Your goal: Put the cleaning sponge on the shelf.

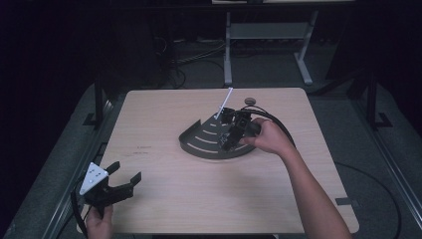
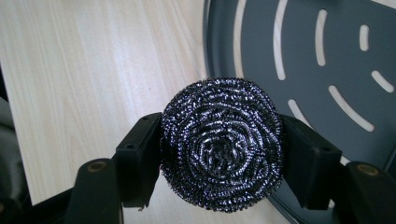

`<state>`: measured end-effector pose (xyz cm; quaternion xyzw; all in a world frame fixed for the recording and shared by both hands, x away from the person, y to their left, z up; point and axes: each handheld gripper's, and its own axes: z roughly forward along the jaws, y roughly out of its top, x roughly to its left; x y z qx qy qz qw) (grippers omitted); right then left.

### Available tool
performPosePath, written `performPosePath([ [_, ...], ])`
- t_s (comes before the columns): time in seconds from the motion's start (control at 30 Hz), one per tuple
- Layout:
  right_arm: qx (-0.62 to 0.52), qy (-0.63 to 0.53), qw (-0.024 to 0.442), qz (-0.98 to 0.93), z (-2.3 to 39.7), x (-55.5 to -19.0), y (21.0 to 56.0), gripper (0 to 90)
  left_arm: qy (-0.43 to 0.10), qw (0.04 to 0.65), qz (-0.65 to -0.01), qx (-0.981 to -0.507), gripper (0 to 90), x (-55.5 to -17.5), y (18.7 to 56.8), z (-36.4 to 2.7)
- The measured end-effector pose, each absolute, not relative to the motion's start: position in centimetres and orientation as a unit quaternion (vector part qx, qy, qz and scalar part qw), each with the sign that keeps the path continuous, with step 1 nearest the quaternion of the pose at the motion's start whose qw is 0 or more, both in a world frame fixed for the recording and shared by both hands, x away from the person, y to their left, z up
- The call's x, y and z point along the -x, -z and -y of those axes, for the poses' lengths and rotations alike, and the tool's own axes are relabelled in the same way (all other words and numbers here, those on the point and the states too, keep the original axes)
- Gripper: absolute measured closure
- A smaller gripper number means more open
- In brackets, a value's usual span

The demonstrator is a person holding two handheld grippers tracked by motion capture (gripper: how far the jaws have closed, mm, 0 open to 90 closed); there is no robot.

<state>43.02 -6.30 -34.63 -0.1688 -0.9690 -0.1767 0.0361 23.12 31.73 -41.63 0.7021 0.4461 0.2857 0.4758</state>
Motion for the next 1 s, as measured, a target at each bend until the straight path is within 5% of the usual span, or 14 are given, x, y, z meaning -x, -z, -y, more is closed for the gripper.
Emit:
performPosePath([
  [1.0, 0.207, 0.177, 0.040, 0.962, 5.9, -46.6, 36.5, 34.3, -0.286, 0.476, -0.445, -0.703, 13.7, -23.1, 41.6, -31.7],
])
